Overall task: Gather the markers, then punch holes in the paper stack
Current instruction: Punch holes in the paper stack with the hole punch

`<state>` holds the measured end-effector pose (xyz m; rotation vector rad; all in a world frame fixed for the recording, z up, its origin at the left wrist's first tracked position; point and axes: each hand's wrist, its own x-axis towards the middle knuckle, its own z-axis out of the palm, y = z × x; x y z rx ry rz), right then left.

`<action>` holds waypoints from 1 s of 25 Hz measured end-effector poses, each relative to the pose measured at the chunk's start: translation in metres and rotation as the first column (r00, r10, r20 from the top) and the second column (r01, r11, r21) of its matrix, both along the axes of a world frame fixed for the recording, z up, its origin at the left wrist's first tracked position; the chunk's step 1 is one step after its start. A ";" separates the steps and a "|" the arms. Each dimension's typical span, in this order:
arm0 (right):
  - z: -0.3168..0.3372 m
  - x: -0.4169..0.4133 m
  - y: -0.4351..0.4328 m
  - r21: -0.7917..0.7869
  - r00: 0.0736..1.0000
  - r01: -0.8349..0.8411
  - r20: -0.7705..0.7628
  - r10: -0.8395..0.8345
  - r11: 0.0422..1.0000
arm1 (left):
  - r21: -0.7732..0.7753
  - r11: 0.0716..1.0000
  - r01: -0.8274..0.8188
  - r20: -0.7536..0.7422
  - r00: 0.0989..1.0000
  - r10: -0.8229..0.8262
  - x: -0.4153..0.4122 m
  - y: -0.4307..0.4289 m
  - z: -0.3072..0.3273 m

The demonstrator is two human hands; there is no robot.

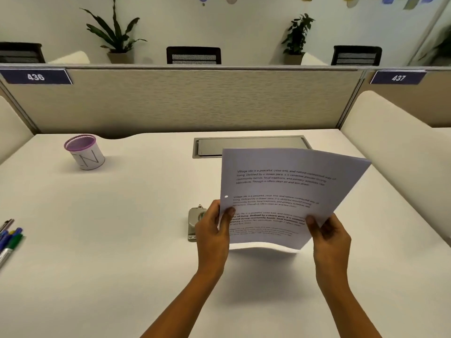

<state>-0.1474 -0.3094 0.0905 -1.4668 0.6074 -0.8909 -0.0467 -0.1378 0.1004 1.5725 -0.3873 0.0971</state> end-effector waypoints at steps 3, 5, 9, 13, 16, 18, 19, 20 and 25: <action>-0.002 -0.001 0.000 -0.002 0.999 -0.021 -0.029 0.021 1.000 | -0.007 1.000 -0.014 0.002 1.000 0.014 0.000 0.002 -0.002; -0.003 0.001 0.000 -0.019 0.997 -0.034 -0.064 0.032 0.999 | 0.021 0.999 -0.030 -0.032 0.999 0.031 0.001 0.004 -0.006; 0.005 0.006 -0.004 -0.062 0.998 -0.024 -0.051 0.021 0.998 | 0.034 0.998 -0.055 -0.033 0.998 0.056 0.005 0.007 -0.006; -0.001 0.005 0.000 -0.057 0.995 0.018 -0.092 -0.023 0.998 | 0.037 0.998 -0.042 -0.088 0.995 0.045 0.000 0.004 -0.015; -0.006 0.005 0.002 -0.036 0.983 0.087 -0.160 -0.091 0.996 | 0.068 0.998 -0.018 -0.113 0.993 0.025 -0.004 0.003 -0.023; -0.004 0.004 0.001 -0.078 0.981 0.095 -0.161 -0.107 0.992 | 0.081 0.996 -0.042 -0.074 0.996 0.048 -0.006 0.004 -0.023; -0.002 0.003 0.001 -0.092 0.981 0.101 -0.156 -0.115 0.991 | 0.082 0.996 -0.047 -0.061 0.997 0.052 -0.007 0.004 -0.023; -0.002 0.001 0.000 -0.096 0.981 0.106 -0.154 -0.120 0.990 | 0.080 0.996 -0.044 -0.057 0.997 0.049 -0.009 0.004 -0.023; -0.010 -0.007 0.001 -0.079 0.971 0.061 -0.225 -0.078 0.995 | 0.116 0.993 -0.002 -0.109 0.994 0.014 -0.019 0.008 -0.025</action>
